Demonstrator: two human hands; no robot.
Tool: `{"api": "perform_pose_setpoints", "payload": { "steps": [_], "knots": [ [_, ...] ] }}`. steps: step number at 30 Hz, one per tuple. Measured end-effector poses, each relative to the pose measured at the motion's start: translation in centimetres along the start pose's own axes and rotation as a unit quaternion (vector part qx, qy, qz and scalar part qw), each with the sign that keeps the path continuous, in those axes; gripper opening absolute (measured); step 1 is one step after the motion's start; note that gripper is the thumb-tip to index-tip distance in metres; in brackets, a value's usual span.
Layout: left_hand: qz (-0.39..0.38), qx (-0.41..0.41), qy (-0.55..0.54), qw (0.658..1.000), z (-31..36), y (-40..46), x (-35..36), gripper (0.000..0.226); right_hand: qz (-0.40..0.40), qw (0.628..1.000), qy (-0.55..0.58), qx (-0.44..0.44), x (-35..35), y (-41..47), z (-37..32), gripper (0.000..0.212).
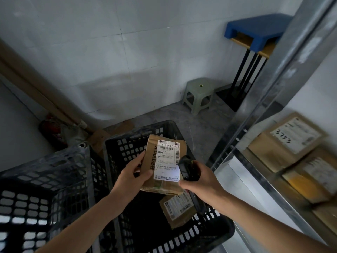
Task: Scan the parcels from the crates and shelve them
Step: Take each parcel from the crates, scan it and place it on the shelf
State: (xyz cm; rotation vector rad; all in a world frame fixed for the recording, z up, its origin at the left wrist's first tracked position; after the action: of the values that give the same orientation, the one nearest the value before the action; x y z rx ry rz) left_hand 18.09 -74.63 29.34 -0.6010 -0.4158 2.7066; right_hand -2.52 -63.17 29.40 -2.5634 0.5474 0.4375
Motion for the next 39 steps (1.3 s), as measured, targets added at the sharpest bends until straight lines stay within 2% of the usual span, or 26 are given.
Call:
{"api": "perform_pose_setpoints", "payload": {
  "steps": [3, 9, 13, 17, 22, 29, 34, 39],
  "knots": [
    [0.017, 0.035, 0.002, 0.999, 0.9, -0.7, 0.2, 0.062, 0.013, 1.000, 0.017, -0.001, -0.8, -1.6, 0.3, 0.060],
    [0.030, 0.060, -0.023, 0.998, 2.5, -3.2, 0.4, 0.040, 0.072, 0.996, 0.047, -0.005, -2.5, -6.5, -0.3, 0.051],
    [-0.027, 0.103, -0.033, 0.994, 4.4, -6.4, 0.7, 0.036, 0.132, 0.990, 0.056, -0.004, -3.6, -11.1, -0.9, 0.049],
    [-0.099, 0.138, -0.008, 0.985, 6.5, -10.6, 0.6, 0.053, 0.202, 0.977, 0.066, 0.002, -5.1, -16.8, -1.8, 0.044],
    [-0.148, 0.204, 0.043, 0.967, 10.1, -16.4, 1.1, 0.062, 0.271, 0.959, 0.079, 0.003, -7.8, -25.1, -2.9, 0.047],
    [-0.167, 0.279, 0.037, 0.945, 16.3, -27.8, 3.9, 0.038, 0.356, 0.932, 0.071, 0.004, -13.3, -39.2, -4.7, 0.048],
    [-0.226, 0.336, 0.029, 0.914, 19.5, -37.0, 6.7, 0.039, 0.416, 0.908, 0.056, 0.007, -16.9, -49.6, -3.9, 0.046],
    [-0.277, 0.352, 0.011, 0.894, 21.1, -47.1, 9.2, 0.044, 0.443, 0.895, 0.044, 0.035, -19.7, -60.0, -1.9, 0.049]
  ]
}}
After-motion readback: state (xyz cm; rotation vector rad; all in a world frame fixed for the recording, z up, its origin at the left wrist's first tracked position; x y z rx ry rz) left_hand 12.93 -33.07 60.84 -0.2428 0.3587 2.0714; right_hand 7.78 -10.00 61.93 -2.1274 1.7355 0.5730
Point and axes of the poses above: each hand's wrist, its own y-axis towards the middle knuckle, its own x-axis out of the palm, z = x × y, the point moved 4 cm from there along y, towards the middle knuckle, and after that the axes turned 7 degrees about z, right-handed, at the moved point
